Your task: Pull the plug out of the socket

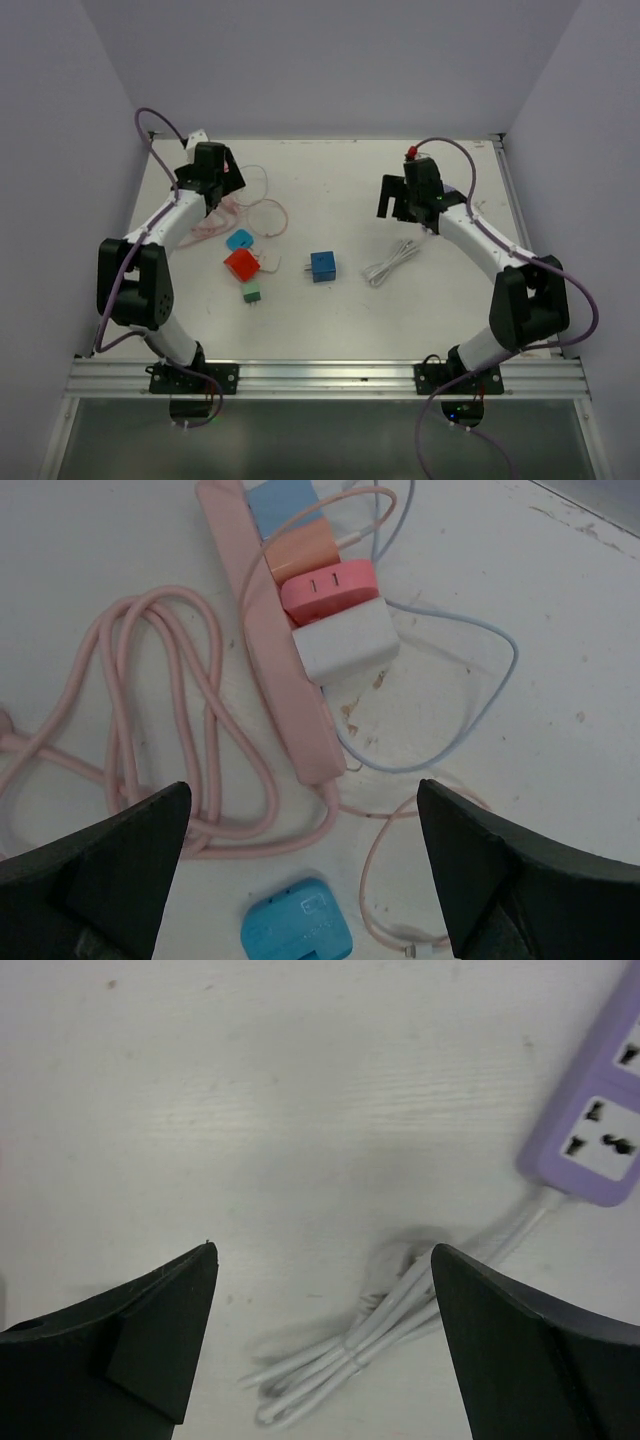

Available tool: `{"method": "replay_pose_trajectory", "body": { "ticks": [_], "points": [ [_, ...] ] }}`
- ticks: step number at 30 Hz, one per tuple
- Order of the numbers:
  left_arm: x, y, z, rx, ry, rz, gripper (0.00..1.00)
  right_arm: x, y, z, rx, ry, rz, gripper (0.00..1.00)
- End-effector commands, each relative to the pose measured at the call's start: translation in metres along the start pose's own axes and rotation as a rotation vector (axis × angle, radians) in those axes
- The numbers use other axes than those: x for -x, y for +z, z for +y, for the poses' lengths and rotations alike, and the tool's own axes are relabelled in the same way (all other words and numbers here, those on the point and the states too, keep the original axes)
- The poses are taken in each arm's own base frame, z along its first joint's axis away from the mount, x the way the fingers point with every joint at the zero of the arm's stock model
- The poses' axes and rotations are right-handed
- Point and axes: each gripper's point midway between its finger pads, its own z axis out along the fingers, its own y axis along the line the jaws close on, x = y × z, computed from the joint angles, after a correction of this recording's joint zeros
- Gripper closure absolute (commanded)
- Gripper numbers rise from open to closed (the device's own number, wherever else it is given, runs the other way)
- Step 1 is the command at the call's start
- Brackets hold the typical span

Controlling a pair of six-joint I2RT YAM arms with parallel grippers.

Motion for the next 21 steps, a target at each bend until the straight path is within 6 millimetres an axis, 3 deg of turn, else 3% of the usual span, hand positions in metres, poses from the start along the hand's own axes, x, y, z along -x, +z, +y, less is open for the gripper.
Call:
{"method": "replay_pose_trajectory", "body": {
  "ticks": [1,4,10,15,21],
  "points": [
    [0.031,0.024,0.004,0.045,-0.098,-0.055,0.02,-0.013,-0.025,0.043,0.177,0.004,-0.029,0.09],
    [0.024,0.045,-0.001,0.048,-0.102,-0.022,0.04,-0.03,-0.038,0.055,0.247,0.007,-0.021,0.09],
    [-0.004,0.08,0.0,0.083,-0.088,0.054,0.1,-0.05,-0.043,0.047,0.246,-0.02,-0.001,0.09],
    [-0.022,0.102,0.012,0.125,-0.094,0.097,0.26,-0.054,-0.049,0.043,0.251,-0.031,-0.007,0.09],
    [-0.047,0.119,0.006,0.093,-0.092,0.171,0.41,-0.064,-0.048,0.038,0.241,-0.03,0.011,0.09]
  ]
}}
